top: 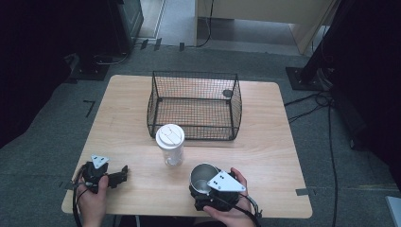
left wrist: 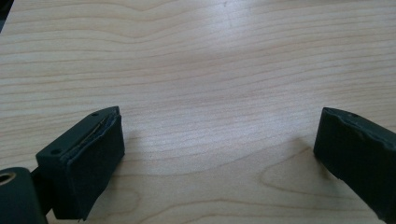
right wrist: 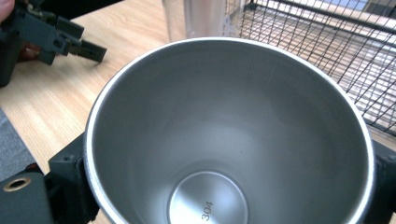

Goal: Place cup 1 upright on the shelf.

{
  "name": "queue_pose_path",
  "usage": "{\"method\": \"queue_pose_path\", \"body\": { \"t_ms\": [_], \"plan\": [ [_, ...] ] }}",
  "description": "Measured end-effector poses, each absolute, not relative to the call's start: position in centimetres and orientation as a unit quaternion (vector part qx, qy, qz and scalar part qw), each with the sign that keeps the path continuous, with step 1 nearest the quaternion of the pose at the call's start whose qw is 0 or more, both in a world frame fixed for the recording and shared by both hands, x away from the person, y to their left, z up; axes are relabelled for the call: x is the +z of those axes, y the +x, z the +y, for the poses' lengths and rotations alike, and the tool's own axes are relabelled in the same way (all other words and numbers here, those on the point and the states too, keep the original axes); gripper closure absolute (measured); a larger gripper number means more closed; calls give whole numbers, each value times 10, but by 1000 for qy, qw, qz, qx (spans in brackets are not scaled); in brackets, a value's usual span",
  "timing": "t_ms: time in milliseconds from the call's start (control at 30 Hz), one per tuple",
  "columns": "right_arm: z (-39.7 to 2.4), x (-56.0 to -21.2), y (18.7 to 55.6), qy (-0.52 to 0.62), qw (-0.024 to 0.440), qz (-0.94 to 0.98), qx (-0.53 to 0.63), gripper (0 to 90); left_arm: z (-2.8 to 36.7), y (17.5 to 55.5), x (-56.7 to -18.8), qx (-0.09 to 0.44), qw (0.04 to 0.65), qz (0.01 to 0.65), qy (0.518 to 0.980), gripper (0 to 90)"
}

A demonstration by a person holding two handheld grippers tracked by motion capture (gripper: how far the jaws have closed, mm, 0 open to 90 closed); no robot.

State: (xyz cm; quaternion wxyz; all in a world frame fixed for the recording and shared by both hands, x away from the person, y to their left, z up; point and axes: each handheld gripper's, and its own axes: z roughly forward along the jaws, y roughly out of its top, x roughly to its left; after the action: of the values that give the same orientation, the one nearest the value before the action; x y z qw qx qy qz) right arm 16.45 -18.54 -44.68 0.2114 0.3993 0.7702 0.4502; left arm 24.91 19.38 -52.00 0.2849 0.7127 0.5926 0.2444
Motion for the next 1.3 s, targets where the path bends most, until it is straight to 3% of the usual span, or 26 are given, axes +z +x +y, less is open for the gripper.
{"method": "queue_pose_path", "body": {
  "t_ms": [1300],
  "plan": [
    [-204, -384, 199, 420, 301, 708, 482, 73, 194, 249, -520, 244, 285, 593, 712, 25]
  ]
}}
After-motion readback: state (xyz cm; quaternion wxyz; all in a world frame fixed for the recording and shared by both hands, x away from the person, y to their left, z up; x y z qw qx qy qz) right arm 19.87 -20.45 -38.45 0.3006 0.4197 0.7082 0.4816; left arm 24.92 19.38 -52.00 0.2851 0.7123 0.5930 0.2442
